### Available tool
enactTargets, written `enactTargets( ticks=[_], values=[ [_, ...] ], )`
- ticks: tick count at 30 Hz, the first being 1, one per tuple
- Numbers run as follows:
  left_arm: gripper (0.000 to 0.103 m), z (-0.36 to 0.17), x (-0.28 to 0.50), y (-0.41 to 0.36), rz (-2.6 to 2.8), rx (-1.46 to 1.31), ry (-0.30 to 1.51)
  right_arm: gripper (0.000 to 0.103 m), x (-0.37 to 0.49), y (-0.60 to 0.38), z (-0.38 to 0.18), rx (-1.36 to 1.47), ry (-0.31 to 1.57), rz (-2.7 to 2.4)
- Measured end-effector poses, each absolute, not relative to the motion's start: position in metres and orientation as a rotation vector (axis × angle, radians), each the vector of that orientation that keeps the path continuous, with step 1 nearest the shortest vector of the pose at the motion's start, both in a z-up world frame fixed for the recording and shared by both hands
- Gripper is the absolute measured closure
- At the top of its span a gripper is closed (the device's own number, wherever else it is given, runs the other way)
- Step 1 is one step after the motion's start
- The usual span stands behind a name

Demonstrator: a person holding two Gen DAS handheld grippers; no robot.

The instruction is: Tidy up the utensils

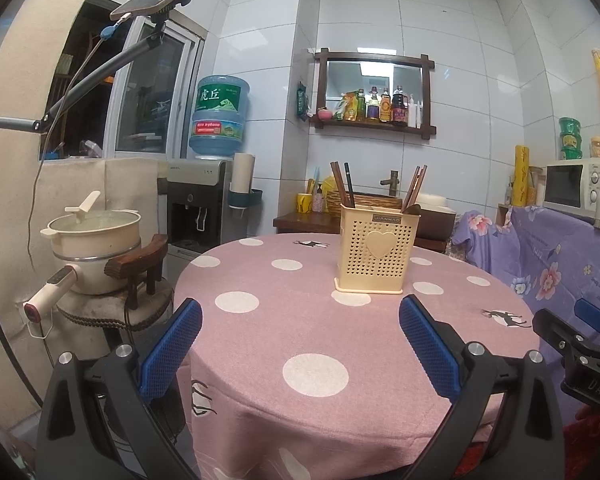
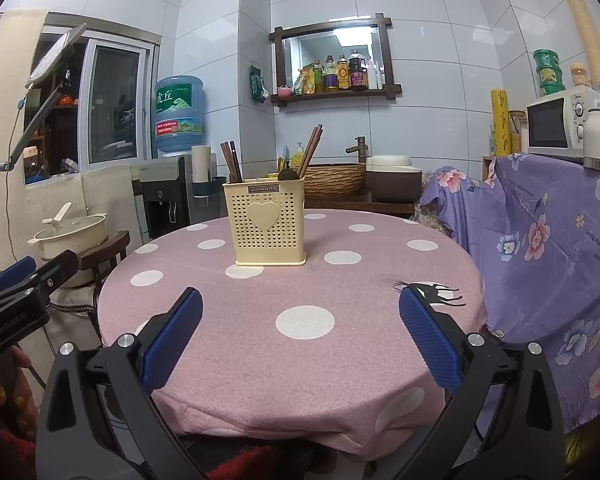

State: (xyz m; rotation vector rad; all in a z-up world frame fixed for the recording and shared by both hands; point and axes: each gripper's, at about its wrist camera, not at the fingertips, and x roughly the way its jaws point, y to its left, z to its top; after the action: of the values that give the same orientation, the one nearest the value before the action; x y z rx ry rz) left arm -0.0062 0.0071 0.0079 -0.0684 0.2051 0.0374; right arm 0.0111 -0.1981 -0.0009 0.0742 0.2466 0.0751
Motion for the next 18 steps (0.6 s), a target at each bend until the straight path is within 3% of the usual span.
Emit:
enactTargets(
  ticks=[18],
  values=[
    [0.005, 0.008, -0.0036, 0.0047, 0.015, -0.065, 0.226, 0.006, 0.013, -0.1997, -0.0045, 0.077, 0.253, 0.076]
  ],
)
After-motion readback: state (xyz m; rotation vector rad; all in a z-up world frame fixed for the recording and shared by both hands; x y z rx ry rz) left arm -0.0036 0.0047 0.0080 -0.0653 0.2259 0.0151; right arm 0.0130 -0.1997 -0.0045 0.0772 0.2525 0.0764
